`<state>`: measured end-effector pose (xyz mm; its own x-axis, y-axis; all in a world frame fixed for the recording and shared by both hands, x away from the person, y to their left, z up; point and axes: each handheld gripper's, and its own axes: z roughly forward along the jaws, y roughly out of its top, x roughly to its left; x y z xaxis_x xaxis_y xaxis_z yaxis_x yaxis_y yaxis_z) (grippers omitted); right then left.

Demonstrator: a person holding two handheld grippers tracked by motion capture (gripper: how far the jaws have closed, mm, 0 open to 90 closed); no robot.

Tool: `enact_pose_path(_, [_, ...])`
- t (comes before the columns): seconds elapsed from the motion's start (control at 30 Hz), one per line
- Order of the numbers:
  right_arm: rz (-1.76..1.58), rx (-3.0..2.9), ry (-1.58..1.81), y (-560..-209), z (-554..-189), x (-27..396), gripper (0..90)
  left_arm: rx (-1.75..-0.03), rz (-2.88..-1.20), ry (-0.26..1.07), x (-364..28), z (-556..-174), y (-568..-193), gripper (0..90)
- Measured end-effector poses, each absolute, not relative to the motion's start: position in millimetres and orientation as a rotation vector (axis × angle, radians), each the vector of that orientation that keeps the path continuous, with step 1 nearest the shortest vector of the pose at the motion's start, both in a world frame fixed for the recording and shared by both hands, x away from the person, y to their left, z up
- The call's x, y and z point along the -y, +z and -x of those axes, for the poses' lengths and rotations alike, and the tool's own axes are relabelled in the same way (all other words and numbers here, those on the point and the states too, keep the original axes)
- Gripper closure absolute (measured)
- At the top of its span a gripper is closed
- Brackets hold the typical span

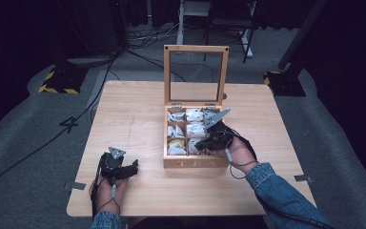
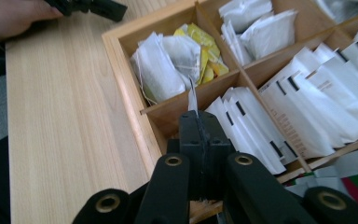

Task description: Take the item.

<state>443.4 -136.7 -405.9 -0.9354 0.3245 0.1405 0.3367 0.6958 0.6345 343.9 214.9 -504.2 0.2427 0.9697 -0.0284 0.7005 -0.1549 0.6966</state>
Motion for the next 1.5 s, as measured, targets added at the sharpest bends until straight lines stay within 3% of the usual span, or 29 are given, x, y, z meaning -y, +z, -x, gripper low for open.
enact_pose_path(0.87, [0.683,2.729,-1.407,-368.9,-439.9,177.7,89.9,-1.531,-1.923,0.590,-214.9,-347.1,-504.0,18.8])
enact_pose_path(1.5, [0.862,2.753,-1.527,-334.0,-448.4,249.2,89.9,-1.530,-1.919,0.589,-214.7,-346.6,-504.2,18.8])
